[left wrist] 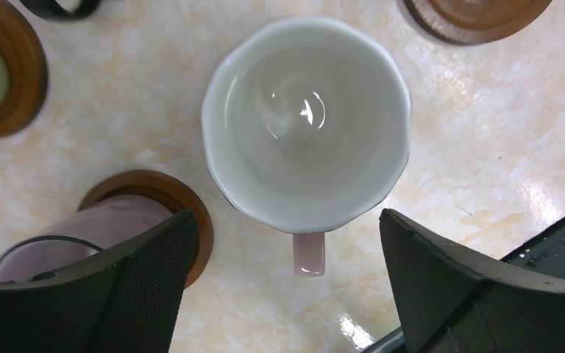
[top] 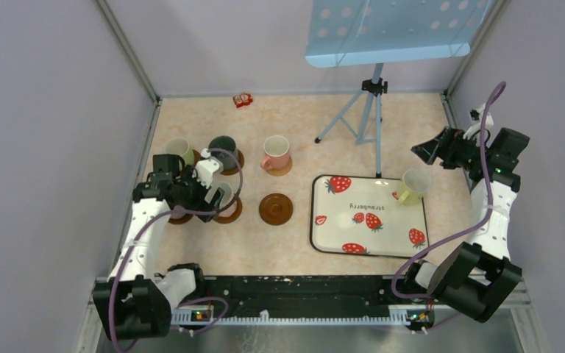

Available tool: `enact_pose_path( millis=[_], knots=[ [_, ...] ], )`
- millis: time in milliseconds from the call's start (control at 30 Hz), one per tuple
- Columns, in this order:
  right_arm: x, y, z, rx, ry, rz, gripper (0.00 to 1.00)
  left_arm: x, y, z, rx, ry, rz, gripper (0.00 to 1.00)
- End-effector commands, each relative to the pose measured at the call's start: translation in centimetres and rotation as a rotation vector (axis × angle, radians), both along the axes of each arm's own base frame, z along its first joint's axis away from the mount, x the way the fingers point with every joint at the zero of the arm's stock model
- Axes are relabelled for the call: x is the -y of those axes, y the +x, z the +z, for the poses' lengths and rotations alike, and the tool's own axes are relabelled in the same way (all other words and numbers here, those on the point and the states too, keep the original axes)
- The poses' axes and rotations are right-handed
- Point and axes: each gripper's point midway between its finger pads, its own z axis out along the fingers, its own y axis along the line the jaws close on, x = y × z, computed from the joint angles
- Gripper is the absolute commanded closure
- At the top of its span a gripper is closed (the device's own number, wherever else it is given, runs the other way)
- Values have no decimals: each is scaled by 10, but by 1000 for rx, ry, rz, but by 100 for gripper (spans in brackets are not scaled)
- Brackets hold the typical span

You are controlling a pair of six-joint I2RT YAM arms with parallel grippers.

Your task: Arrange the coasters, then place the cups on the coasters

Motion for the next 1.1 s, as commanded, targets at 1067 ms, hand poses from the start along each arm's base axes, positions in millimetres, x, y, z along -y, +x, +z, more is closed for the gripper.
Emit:
enact_pose_path(
  millis=[1067],
  knots=[
    [50,13,15,-8,-106,-247,11,415,6,72,141,-202,-618,1]
  ],
)
